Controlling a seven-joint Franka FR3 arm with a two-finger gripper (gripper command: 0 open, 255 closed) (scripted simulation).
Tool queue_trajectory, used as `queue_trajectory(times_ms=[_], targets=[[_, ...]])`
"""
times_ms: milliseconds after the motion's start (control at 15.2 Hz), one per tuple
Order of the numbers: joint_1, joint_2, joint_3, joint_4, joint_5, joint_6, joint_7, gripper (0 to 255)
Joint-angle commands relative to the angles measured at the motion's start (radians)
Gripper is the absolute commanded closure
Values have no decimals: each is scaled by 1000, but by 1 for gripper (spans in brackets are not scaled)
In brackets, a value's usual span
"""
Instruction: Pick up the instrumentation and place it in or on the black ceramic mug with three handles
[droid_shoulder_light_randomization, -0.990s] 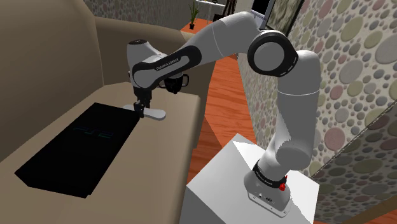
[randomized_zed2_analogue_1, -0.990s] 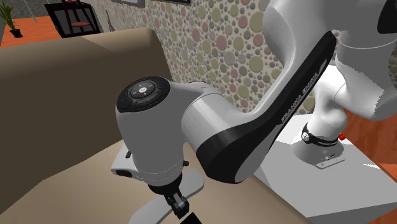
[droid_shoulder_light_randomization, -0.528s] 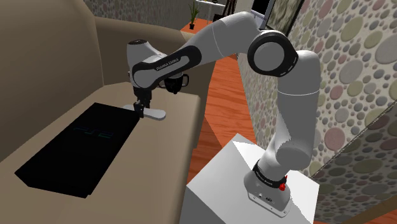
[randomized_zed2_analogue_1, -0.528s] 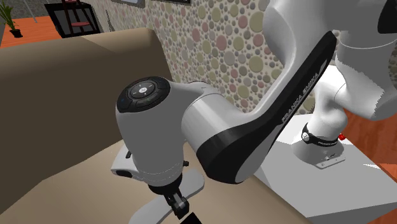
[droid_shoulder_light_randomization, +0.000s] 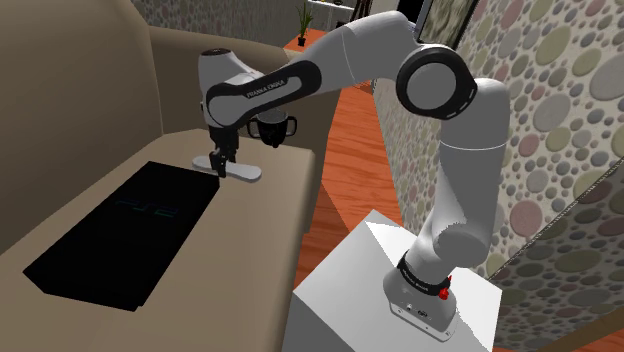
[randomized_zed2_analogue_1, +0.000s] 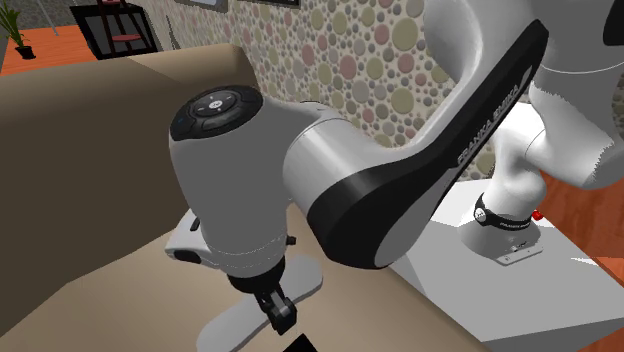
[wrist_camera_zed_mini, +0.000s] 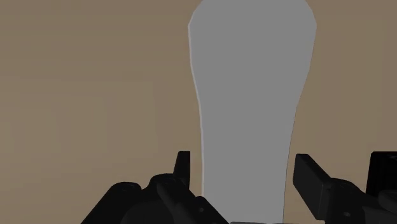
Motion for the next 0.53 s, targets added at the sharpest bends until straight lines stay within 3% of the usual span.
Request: queue_trajectory(times_ms=[0,462], targets=[[0,-9,1,15,3,-24,-1,255],[-1,-41,5,66,12,-106,-10,255]])
